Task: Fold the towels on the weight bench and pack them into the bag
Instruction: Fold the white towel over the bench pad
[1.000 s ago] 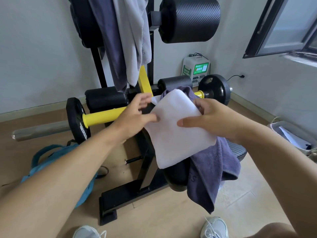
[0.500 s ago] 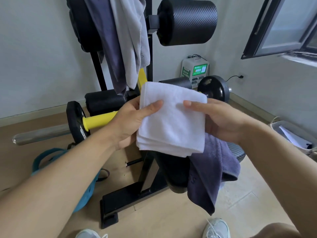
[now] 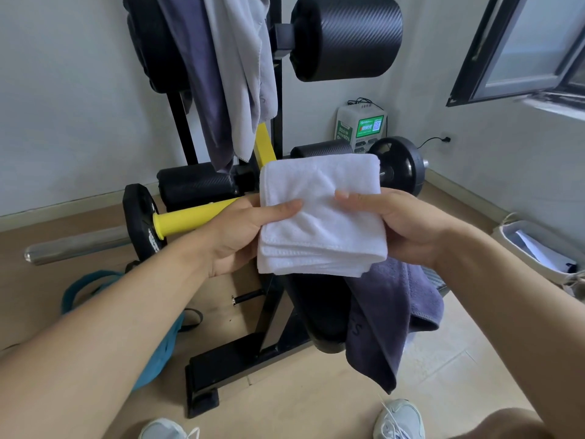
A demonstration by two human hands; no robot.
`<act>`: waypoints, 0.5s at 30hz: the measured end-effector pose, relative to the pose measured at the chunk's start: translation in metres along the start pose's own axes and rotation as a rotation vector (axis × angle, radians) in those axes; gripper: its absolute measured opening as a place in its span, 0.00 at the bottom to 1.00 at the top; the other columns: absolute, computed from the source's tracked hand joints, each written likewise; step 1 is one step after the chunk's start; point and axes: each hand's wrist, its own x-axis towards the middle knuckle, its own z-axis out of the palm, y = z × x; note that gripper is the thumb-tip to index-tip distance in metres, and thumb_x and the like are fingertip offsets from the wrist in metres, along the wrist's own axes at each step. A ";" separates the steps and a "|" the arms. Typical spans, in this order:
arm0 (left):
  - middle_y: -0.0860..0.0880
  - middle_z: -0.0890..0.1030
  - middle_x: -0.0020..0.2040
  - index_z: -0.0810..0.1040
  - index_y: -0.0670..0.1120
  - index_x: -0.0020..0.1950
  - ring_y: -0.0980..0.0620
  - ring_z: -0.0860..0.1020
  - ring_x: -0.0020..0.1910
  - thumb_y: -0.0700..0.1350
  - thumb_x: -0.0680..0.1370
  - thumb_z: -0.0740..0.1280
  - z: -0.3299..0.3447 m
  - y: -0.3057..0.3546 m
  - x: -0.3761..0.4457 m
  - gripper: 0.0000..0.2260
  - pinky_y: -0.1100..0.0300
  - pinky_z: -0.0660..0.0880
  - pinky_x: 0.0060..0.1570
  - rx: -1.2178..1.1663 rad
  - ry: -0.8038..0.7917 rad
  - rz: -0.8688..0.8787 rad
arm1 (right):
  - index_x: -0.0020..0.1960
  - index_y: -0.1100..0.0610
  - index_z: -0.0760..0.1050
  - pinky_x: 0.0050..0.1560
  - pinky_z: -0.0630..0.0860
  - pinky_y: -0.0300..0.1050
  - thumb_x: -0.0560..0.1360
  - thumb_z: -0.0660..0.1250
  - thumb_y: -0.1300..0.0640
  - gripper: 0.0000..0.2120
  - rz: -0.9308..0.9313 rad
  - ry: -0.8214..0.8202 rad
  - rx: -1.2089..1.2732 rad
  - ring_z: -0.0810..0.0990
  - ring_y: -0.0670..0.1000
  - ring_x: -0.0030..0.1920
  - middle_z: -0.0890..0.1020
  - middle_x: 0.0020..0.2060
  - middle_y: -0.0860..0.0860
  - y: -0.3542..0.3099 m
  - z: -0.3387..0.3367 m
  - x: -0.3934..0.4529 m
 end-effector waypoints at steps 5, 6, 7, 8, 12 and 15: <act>0.43 0.85 0.60 0.78 0.44 0.68 0.44 0.84 0.58 0.42 0.80 0.68 -0.002 -0.003 0.003 0.17 0.51 0.83 0.53 -0.088 -0.014 0.012 | 0.70 0.56 0.75 0.54 0.82 0.50 0.79 0.66 0.47 0.23 0.021 -0.044 0.057 0.82 0.56 0.62 0.82 0.64 0.56 0.002 -0.002 0.001; 0.43 0.84 0.61 0.77 0.44 0.69 0.44 0.84 0.58 0.42 0.80 0.68 -0.002 -0.004 0.004 0.16 0.51 0.83 0.53 -0.089 -0.011 0.013 | 0.69 0.57 0.76 0.54 0.82 0.50 0.78 0.67 0.47 0.23 0.036 -0.033 0.029 0.82 0.56 0.62 0.82 0.63 0.56 0.002 -0.004 0.002; 0.43 0.84 0.61 0.77 0.44 0.69 0.44 0.84 0.58 0.41 0.80 0.68 -0.003 -0.004 0.005 0.17 0.52 0.83 0.51 -0.086 -0.004 0.016 | 0.68 0.57 0.77 0.54 0.82 0.49 0.77 0.68 0.48 0.22 0.047 -0.021 0.001 0.83 0.57 0.61 0.83 0.62 0.57 0.003 -0.005 0.004; 0.43 0.85 0.60 0.77 0.44 0.69 0.44 0.85 0.57 0.40 0.80 0.68 -0.003 -0.005 0.006 0.17 0.52 0.83 0.50 -0.083 0.008 0.019 | 0.67 0.59 0.78 0.55 0.82 0.50 0.76 0.70 0.51 0.22 0.046 -0.006 -0.027 0.83 0.57 0.60 0.83 0.62 0.58 0.004 -0.007 0.005; 0.43 0.85 0.60 0.74 0.46 0.72 0.44 0.85 0.57 0.36 0.79 0.69 0.002 -0.009 0.010 0.21 0.53 0.83 0.50 -0.076 0.024 0.043 | 0.65 0.68 0.77 0.49 0.82 0.47 0.71 0.74 0.58 0.25 0.024 0.078 -0.090 0.85 0.58 0.54 0.83 0.58 0.62 -0.001 -0.018 0.006; 0.46 0.82 0.65 0.65 0.50 0.78 0.47 0.84 0.58 0.36 0.76 0.74 0.008 -0.013 0.015 0.34 0.54 0.83 0.51 -0.006 0.099 0.094 | 0.64 0.64 0.79 0.54 0.82 0.49 0.70 0.75 0.57 0.25 0.014 0.137 -0.165 0.84 0.57 0.58 0.84 0.58 0.60 -0.009 -0.031 0.002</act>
